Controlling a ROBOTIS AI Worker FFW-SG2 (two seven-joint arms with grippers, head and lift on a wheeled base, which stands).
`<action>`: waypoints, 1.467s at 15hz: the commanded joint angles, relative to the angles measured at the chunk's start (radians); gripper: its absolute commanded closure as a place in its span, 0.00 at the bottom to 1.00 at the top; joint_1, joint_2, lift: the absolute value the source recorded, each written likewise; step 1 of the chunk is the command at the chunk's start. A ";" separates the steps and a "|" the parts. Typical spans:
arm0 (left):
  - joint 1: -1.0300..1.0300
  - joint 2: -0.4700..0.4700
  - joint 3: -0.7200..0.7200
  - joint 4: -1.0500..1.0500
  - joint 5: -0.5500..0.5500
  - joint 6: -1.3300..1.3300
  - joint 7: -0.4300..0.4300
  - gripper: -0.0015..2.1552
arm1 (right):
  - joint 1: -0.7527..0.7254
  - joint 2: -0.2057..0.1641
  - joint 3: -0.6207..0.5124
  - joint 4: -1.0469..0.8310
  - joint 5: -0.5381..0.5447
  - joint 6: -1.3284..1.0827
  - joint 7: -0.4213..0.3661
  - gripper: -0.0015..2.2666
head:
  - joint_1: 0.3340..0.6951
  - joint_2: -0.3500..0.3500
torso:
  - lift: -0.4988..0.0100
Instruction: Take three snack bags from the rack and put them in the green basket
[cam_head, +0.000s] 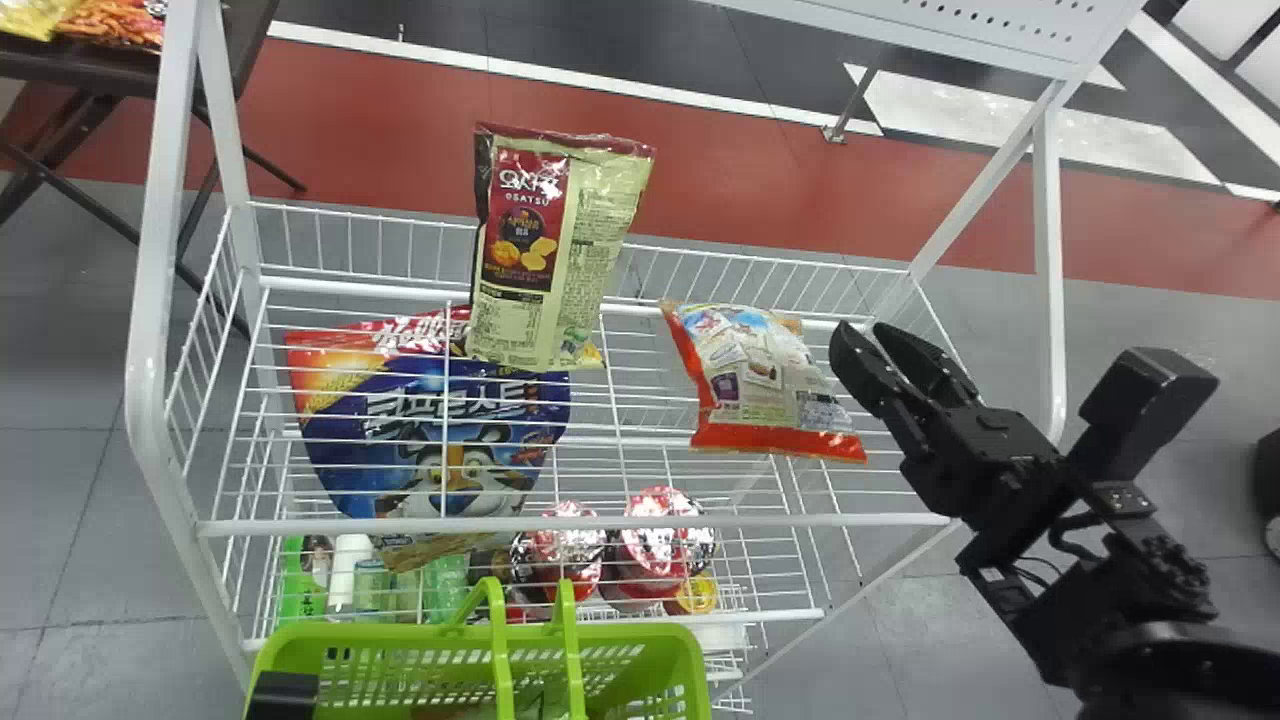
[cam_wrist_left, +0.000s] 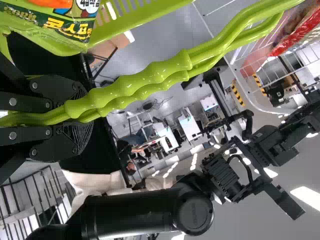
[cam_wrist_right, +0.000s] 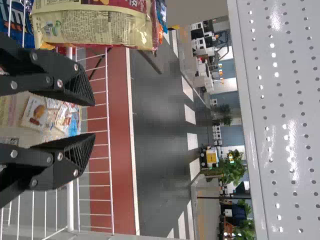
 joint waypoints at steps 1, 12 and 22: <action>0.000 0.000 0.000 0.001 -0.002 0.000 0.000 0.65 | -0.089 -0.006 0.008 0.050 0.048 0.134 0.006 0.05 | 1.00 0.00 | 0.97; -0.029 0.013 0.000 0.021 0.027 0.006 -0.011 0.65 | -0.509 -0.029 0.196 0.375 0.295 0.572 0.041 0.08 | 1.00 0.00 | 0.97; -0.049 0.013 -0.005 0.036 0.033 0.003 -0.010 0.65 | -0.388 -0.018 0.198 0.295 0.331 0.306 0.021 0.98 | 1.00 0.00 | 0.97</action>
